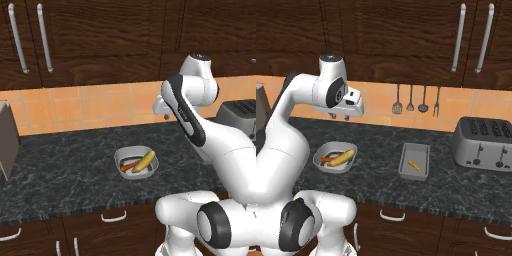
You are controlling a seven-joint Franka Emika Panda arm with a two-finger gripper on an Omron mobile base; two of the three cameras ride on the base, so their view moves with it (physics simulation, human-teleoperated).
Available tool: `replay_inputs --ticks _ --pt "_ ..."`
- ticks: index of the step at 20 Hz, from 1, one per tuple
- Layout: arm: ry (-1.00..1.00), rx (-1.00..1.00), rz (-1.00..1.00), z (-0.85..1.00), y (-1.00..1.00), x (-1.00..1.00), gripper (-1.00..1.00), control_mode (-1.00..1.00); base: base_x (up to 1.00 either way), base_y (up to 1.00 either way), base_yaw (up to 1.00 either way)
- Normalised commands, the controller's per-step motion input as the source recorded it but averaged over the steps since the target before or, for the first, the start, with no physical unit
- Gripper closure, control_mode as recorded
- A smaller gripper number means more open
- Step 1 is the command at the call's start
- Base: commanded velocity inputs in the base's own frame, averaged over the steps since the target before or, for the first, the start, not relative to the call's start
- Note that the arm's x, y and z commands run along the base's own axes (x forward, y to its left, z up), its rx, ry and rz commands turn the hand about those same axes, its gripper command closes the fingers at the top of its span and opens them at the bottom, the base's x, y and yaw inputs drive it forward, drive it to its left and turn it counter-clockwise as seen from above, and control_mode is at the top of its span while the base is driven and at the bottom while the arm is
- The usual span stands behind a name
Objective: Take the meat container that has the shrimp and place it on the second highest rack of the freezer. Then take the vegetable container that has the cucumber and carrot and place it on the highest rack of the freezer.
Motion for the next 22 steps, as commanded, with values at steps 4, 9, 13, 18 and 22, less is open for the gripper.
replay_inputs --ticks 4,9,13,18,22 --pt "0.01 0.0 -0.04 -0.07 -0.09 -0.38 -1.0 -1.0 0.0 0.0 0.0" --pt "0.01 0.0 -0.23 -0.36 -0.47 -0.77 -1.0 -1.0 0.0 0.0 0.0" --pt "0.01 0.07 -0.44 -0.56 -0.97 -0.25 -1.0 -1.0 0.0 0.0 0.0" --pt "0.0 0.19 -0.52 -0.55 -1.0 0.0 -1.0 -1.0 0.0 0.0 0.0" --pt "0.03 0.41 -0.46 -0.32 -1.0 0.05 -1.0 -1.0 0.0 0.0 0.0"
